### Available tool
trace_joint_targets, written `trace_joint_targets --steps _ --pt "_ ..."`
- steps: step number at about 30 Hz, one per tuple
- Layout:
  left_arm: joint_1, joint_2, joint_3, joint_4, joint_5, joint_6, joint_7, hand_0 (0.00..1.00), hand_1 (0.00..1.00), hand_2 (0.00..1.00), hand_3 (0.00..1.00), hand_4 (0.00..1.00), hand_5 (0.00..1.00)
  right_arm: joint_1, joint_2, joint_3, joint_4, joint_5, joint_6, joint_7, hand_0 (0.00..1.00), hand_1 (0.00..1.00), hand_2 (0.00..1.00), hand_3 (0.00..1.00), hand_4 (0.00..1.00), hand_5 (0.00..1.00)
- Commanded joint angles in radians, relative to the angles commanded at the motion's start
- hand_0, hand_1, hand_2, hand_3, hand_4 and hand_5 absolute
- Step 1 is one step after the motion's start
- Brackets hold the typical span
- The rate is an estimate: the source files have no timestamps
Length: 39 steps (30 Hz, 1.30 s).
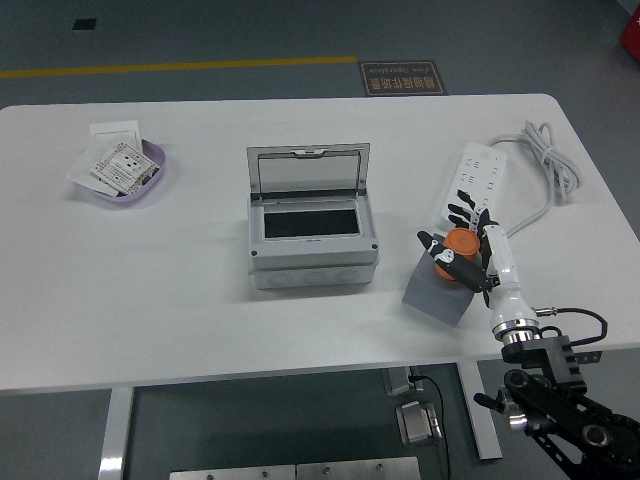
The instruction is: Pick up the cylinder from the cube,place it in the box,flap close box
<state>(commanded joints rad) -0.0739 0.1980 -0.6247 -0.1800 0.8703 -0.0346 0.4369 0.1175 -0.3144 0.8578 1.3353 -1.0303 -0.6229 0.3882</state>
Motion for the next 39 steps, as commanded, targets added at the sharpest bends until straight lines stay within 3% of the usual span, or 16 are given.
trace_joint_targets --steps 15,16,21,22,27,28,33,34,39 --pt "-0.001 -0.001 0.034 0.000 -0.038 0.004 -0.014 0.634 0.682 0.562 0.597 0.687 0.187 -0.002 0.002 -0.006 -0.006 0.009 -0.011 0.003 0.829 0.781 0.800 0.857 0.876 0.316" --pt "-0.001 -0.001 0.034 0.000 -0.038 0.004 -0.015 0.634 0.681 0.562 0.597 0.688 0.189 -0.002 0.002 -0.006 -0.006 0.010 -0.012 0.003 0.825 0.776 0.790 0.850 0.768 0.250" --pt "-0.001 0.000 0.033 0.000 -0.039 0.006 -0.018 0.634 0.681 0.562 0.597 0.688 0.189 -0.002 0.003 -0.012 -0.010 0.018 -0.015 0.006 0.825 0.776 0.790 0.850 0.768 0.250" --pt "-0.001 0.000 0.033 0.000 -0.038 0.007 -0.018 0.634 0.681 0.563 0.599 0.692 0.192 -0.002 0.003 -0.012 -0.011 0.019 -0.015 0.006 0.820 0.770 0.775 0.835 0.548 0.153" --pt "-0.001 0.000 0.036 0.000 -0.041 0.010 -0.023 0.634 0.681 0.563 0.599 0.692 0.192 -0.001 0.003 -0.014 -0.012 0.023 -0.016 0.009 0.820 0.770 0.775 0.835 0.548 0.153" --pt "-0.002 0.000 0.036 0.000 -0.042 0.011 -0.024 0.634 0.681 0.564 0.600 0.691 0.189 -0.001 0.003 -0.014 -0.012 0.023 -0.017 0.009 0.811 0.756 0.729 0.722 0.325 0.128" --pt "-0.003 0.000 0.053 0.000 -0.060 0.013 -0.031 0.634 0.681 0.564 0.600 0.691 0.189 0.001 0.003 -0.012 -0.015 0.026 -0.019 0.010 0.811 0.756 0.729 0.722 0.325 0.128" --pt "-0.004 0.000 0.060 0.000 -0.067 0.014 -0.033 0.633 0.681 0.565 0.601 0.692 0.189 0.001 0.004 -0.012 -0.016 0.027 -0.019 0.010 0.805 0.733 0.687 0.669 0.206 0.120" --pt "-0.007 0.000 0.078 0.000 -0.086 0.018 -0.043 0.633 0.681 0.565 0.601 0.692 0.189 0.001 0.004 -0.010 -0.017 0.026 -0.019 0.008 0.805 0.733 0.687 0.669 0.206 0.120"
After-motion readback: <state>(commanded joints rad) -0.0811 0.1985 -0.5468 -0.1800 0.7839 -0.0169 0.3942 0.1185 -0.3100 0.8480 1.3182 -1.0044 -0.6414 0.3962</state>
